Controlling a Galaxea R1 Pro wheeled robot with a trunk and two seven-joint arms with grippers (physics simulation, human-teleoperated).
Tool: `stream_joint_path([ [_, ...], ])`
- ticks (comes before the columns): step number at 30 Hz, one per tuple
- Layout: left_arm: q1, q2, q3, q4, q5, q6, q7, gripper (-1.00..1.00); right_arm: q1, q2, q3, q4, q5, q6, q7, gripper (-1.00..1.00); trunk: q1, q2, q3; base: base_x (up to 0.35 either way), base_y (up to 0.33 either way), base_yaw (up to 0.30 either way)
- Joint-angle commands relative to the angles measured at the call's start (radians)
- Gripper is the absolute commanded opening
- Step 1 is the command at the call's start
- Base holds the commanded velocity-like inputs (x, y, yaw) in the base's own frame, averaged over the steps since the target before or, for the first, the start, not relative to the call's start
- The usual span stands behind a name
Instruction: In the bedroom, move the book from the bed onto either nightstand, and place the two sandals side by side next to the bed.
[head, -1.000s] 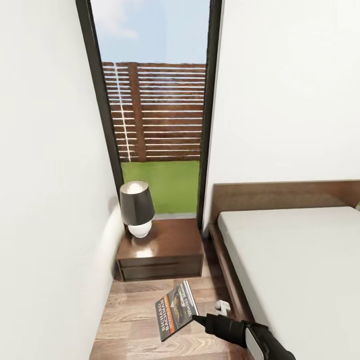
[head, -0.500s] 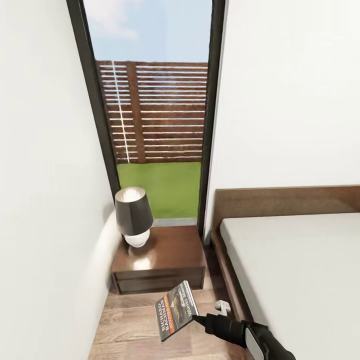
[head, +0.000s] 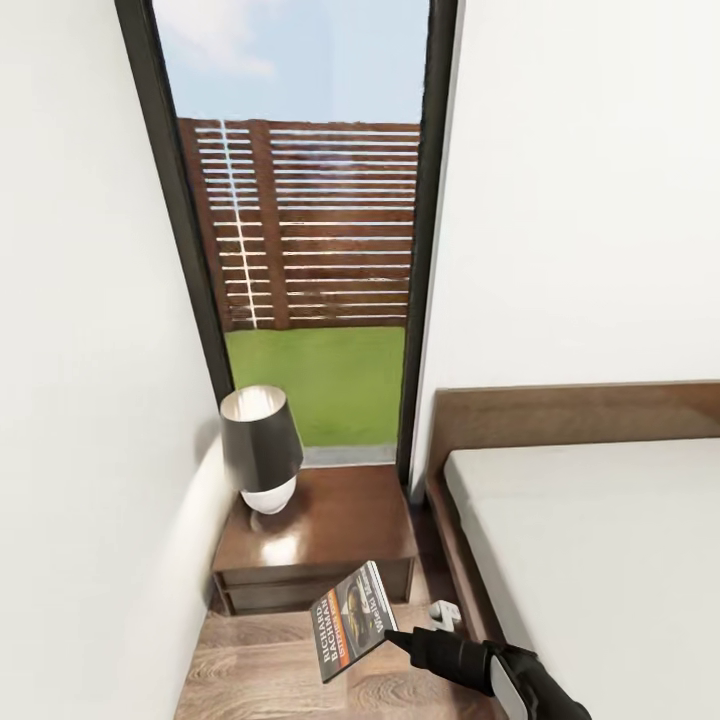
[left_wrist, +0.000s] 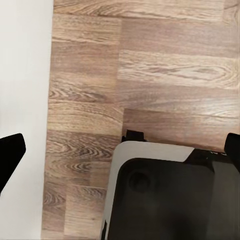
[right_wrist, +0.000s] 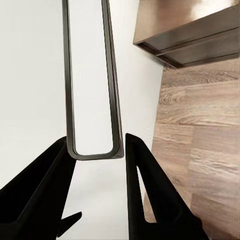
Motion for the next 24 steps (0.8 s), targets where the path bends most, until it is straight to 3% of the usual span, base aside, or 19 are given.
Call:
stream_joint_path([
  [1, -0.001, 0.0, -0.008, 0.0, 0.007, -0.003, 0.001, 1.0, -0.001, 0.001, -0.007, -0.001, -0.006, 0.01, 0.004, -1.0, 0.001, -0.002, -0.002, 0.158, 0.0, 0.0],
  [24, -0.001, -0.002, -0.009, 0.0, 0.007, -0.003, 0.001, 1.0, -0.001, 0.001, -0.007, -0.001, -0.006, 0.009, 0.005, -1.0, 0.001, -0.002, -0.002, 0.185, 0.021, 0.0],
])
